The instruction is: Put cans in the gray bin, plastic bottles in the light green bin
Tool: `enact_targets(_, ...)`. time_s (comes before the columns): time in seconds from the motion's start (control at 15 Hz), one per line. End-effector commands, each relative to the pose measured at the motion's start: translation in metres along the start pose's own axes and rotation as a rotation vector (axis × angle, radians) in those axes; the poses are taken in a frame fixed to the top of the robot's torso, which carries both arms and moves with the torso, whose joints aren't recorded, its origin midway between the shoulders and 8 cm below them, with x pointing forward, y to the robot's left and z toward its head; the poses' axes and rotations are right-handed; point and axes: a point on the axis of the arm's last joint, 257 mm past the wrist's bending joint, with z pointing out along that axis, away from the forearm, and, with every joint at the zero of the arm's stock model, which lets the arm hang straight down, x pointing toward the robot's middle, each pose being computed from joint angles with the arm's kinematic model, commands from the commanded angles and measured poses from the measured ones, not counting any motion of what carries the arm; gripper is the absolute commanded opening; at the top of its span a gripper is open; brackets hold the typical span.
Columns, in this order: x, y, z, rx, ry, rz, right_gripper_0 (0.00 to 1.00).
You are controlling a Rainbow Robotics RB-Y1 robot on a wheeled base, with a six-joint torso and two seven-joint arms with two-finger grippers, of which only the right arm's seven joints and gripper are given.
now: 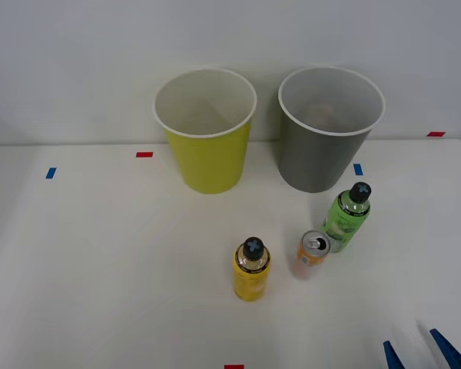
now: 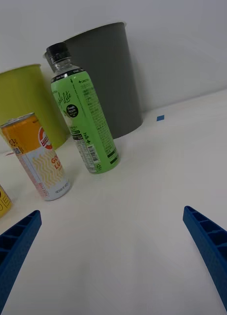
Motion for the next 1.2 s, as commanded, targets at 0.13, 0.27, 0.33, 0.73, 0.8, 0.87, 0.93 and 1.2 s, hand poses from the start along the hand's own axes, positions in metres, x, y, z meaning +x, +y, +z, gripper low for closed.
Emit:
enact_targets(0.13, 0.0006, 0.0006, 0.0, -0.002, 0.001, -0.002, 1.0)
enact_targets(0.27, -0.0002, 0.0006, 0.0003, -0.004, 0.0, -0.014, 1.0)
enact_targets(0.33, -0.0007, 0.001, 0.0004, -0.016, 0.004, -0.022, 1.0)
enact_targets(0.73, -0.004, -0.0005, -0.0023, -0.021, 0.002, -0.032, 1.0)
enact_targets(0.8, -0.0038, -0.0007, -0.0019, -0.021, 0.002, -0.032, 1.0)
enact_targets(0.87, -0.0035, -0.0001, -0.0018, -0.023, 0.002, -0.031, 1.0)
enact_targets(0.93, -0.0045, -0.0002, -0.0016, -0.024, 0.0, -0.032, 1.0)
enact_targets(1.2, -0.0067, 0.0034, -0.0006, -0.038, -0.011, -0.031, 1.0)
